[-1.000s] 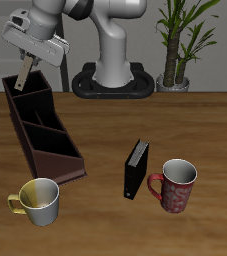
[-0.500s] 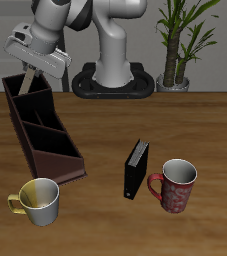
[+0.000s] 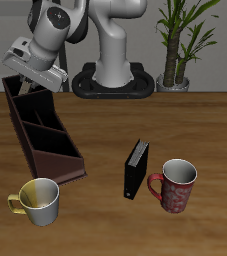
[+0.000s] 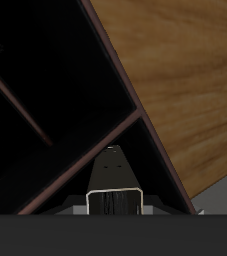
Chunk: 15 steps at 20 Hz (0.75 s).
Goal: Place the yellow book into the right desk caddy's right compartment
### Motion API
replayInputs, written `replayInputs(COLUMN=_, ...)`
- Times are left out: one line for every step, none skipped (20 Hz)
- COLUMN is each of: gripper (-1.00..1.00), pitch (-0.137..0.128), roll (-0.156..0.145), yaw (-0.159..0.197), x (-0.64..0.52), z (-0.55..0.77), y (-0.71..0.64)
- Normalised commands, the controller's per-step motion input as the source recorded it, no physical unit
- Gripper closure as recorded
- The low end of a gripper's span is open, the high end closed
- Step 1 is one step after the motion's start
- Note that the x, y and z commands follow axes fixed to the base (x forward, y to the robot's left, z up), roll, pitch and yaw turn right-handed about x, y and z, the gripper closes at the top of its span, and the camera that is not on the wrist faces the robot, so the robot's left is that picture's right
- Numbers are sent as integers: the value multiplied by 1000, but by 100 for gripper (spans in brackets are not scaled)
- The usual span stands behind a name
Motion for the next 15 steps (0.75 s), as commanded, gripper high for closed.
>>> replayInputs(gripper=-100, pitch=-41, roll=18, yaw=-25, x=-4, z=37, y=-84)
replayInputs(gripper=-100, pitch=12, roll=13, yaw=-39, x=-29, z=117, y=13)
replayInputs(gripper=-100, pitch=-59, roll=-13, yaw=-14, x=-47, z=197, y=20)
replayInputs(gripper=-100, pitch=-55, roll=-10, yaw=10, x=0, z=159, y=66)
replayInputs(gripper=-100, pitch=-34, roll=5, yaw=-12, x=-106, z=186, y=59)
replayInputs(gripper=-100, pitch=25, roll=22, yaw=-49, x=-12, z=120, y=82)
replayInputs(gripper=-100, pitch=-86, roll=16, yaw=34, x=-70, z=279, y=171)
replayInputs(gripper=-100, pitch=-40, roll=14, yaw=33, x=142, z=248, y=204)
replayInputs(gripper=-100, pitch=-24, roll=-7, yaw=-12, x=-15, z=183, y=89)
replayInputs(gripper=-100, pitch=0, roll=0, yaw=0, x=149, z=1, y=46)
replayInputs(gripper=-100, pitch=-61, roll=65, yaw=14, x=13, z=400, y=268)
replayInputs(gripper=-100, pitch=-40, roll=0, yaw=16, x=33, z=241, y=165)
replayInputs(gripper=-100, pitch=-22, roll=-6, yaw=15, x=53, z=125, y=105)
replayInputs(gripper=-100, pitch=-29, roll=73, yaw=2, x=36, z=267, y=271)
replayInputs(gripper=-100, pitch=-100, roll=81, yaw=33, x=45, z=513, y=525)
